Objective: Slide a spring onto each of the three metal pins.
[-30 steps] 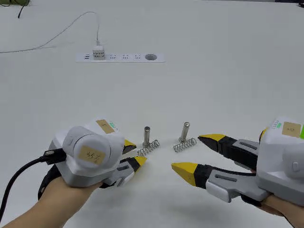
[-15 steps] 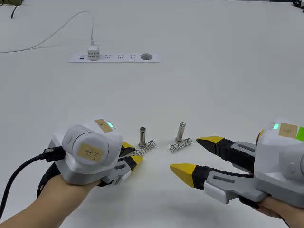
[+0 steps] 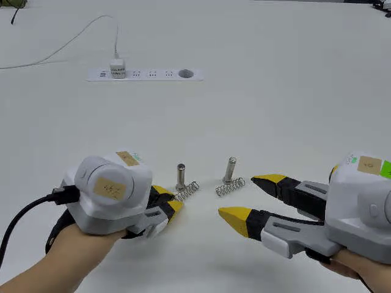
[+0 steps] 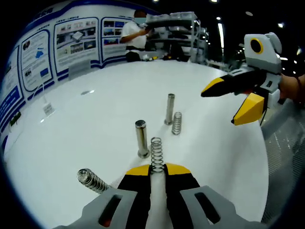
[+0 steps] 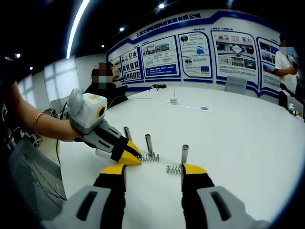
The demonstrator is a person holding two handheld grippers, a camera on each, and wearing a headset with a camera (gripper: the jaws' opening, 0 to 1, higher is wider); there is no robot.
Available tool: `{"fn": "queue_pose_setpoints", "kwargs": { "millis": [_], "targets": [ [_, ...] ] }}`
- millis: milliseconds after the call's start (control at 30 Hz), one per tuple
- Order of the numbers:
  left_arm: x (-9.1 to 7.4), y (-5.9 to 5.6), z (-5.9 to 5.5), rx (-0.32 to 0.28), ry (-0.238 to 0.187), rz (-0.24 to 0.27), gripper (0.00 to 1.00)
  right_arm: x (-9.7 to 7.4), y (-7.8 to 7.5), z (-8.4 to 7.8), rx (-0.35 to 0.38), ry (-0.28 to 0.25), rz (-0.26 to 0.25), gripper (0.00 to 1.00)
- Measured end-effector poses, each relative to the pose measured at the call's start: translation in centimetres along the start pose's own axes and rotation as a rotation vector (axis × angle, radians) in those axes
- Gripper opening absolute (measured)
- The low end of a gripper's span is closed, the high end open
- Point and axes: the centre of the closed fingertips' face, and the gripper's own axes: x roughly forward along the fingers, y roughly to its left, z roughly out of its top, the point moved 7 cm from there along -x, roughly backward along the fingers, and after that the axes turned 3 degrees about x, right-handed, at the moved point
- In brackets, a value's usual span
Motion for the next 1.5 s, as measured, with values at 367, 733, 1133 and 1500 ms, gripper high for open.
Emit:
{"fn": "queue_pose_setpoints", "kwargs": {
  "millis": [367, 733, 1133, 1500],
  "targets": [
    [-1.7, -1.1, 0.4, -0.02, -0.039, 0.0, 0.1, 0.0, 0.1, 0.9, 0.034, -0.028, 0.013, 0.47],
    [-3.8, -2.1, 0.8, -0.07, -0.103, 0.002, 0.1, 0.0, 0.4, 1.9, 0.099, -0.053, 0.048, 0.42],
    [-5.5, -2.9, 1.4, -0.116, -0.22, -0.012, 0.1, 1.0, 1.6, 2.6, 0.256, -0.072, 0.139, 0.35],
    [-6.1, -3.6, 1.9, -0.109, -0.325, -0.048, 0.1, 2.3, 2.1, 3.2, 0.451, -0.089, 0.173, 0.32]
  ]
}}
